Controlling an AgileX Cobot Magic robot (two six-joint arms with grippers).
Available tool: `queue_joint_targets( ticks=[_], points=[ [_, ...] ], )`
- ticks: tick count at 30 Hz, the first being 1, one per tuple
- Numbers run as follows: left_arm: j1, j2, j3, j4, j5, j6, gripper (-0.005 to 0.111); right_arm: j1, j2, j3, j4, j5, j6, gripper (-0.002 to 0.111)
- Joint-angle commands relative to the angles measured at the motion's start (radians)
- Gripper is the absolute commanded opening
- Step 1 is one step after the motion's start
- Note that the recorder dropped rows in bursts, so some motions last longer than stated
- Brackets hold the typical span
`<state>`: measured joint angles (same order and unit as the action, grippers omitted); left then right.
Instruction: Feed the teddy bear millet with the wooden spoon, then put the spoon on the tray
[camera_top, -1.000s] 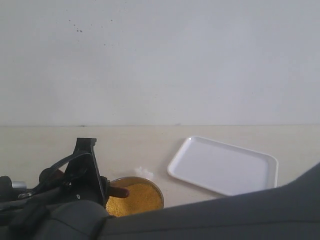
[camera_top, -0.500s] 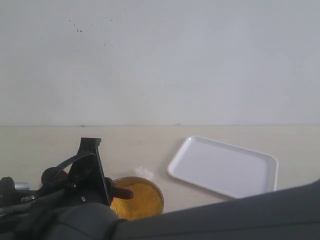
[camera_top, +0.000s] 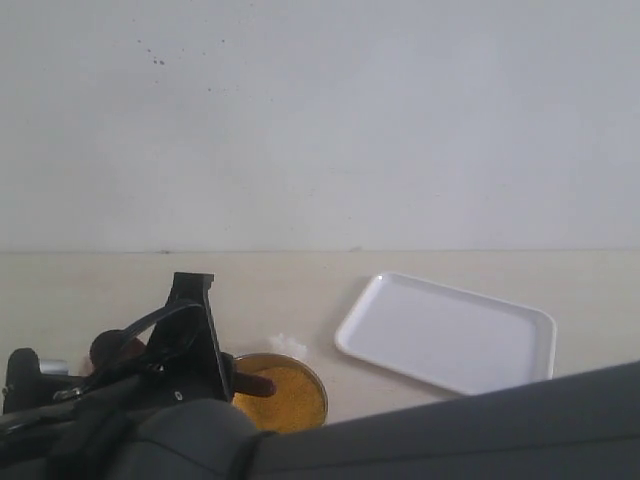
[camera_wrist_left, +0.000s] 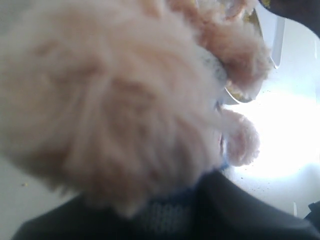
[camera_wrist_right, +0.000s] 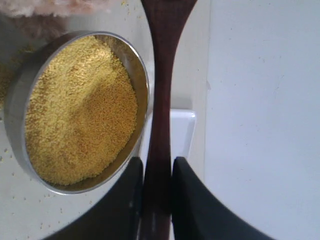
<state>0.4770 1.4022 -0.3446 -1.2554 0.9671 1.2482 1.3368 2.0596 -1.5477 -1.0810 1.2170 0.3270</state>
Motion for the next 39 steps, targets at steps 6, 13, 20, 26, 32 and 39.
queue_joint_targets(
  ticks=[6, 13, 20, 26, 32, 39],
  points=[
    [0.003, -0.009, 0.003, -0.019, 0.015, 0.003, 0.004, -0.087, -0.106, 0.001, 0.06, 0.004, -0.024, 0.0],
    [0.003, -0.009, 0.003, -0.019, 0.015, 0.003, 0.004, -0.192, -0.108, 0.001, 0.163, 0.004, -0.117, 0.0],
    [0.003, -0.009, 0.003, -0.019, 0.015, 0.003, 0.004, -0.221, -0.108, 0.02, 0.218, 0.004, -0.224, 0.0],
    [0.003, -0.009, 0.003, -0.019, 0.015, 0.003, 0.004, -0.226, -0.108, 0.127, 0.161, 0.004, -0.224, 0.0],
    [0.003, -0.009, 0.003, -0.019, 0.015, 0.003, 0.004, -0.223, -0.104, 0.14, 0.113, 0.004, -0.208, 0.0],
    [0.003, -0.009, 0.003, -0.019, 0.015, 0.003, 0.004, -0.223, -0.067, 0.14, 0.067, 0.004, -0.232, 0.0]
  ],
)
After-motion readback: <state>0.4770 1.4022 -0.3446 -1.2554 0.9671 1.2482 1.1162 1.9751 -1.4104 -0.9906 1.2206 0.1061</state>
